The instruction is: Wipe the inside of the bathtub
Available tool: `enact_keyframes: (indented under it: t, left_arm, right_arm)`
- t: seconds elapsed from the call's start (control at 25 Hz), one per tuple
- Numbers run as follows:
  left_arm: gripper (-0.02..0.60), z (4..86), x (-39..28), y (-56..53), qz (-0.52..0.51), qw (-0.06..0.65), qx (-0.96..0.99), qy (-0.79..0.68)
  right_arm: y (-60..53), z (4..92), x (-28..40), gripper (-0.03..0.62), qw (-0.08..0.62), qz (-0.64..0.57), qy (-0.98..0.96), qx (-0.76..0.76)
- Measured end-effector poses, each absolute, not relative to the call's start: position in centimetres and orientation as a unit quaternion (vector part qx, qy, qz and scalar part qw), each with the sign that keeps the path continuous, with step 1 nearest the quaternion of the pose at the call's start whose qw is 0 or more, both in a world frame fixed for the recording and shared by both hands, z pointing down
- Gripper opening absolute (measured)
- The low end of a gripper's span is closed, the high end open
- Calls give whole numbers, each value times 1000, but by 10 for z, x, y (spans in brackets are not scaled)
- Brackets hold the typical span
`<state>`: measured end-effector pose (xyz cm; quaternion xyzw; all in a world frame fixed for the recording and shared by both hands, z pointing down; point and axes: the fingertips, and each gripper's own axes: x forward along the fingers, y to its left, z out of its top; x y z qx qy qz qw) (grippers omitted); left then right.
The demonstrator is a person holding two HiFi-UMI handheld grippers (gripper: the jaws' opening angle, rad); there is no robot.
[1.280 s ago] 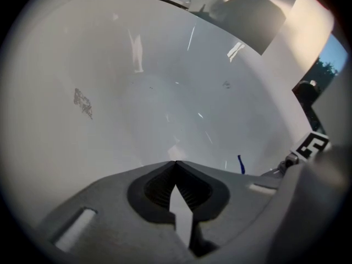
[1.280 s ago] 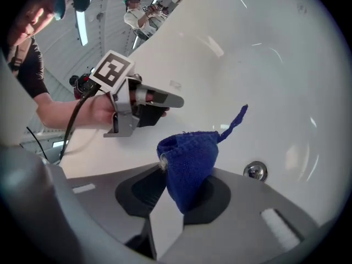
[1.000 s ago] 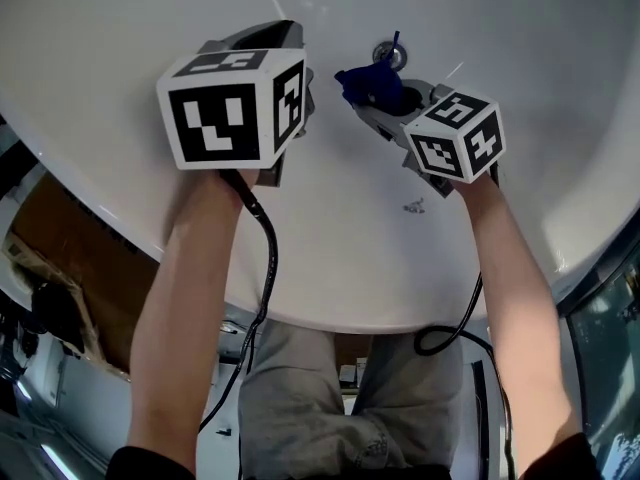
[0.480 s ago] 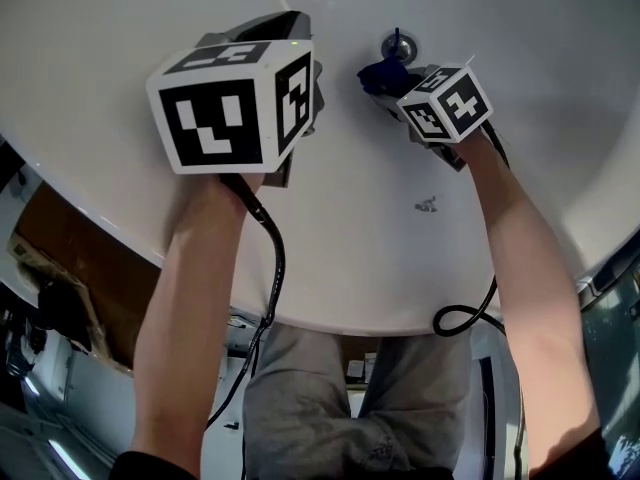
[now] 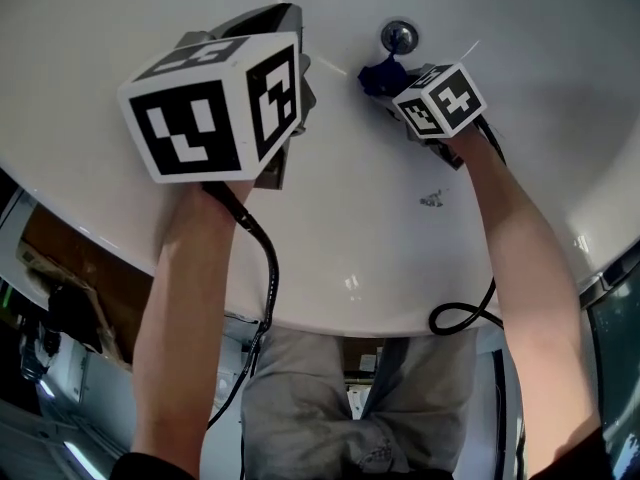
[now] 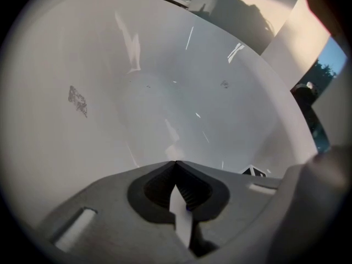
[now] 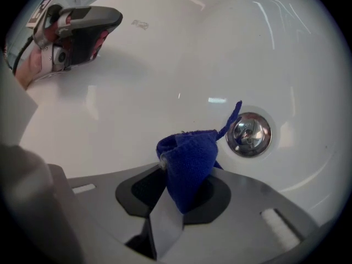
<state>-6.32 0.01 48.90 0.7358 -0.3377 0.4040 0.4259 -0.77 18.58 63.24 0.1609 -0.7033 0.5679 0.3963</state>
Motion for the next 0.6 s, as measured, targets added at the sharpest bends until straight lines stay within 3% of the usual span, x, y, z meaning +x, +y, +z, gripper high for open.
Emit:
enact_keyframes:
  t: [0.6]
  left_arm:
    - [3,495,-66,6,428,418,731,-328]
  right_arm:
    - [210,601,-22,87,369,589,-705,138]
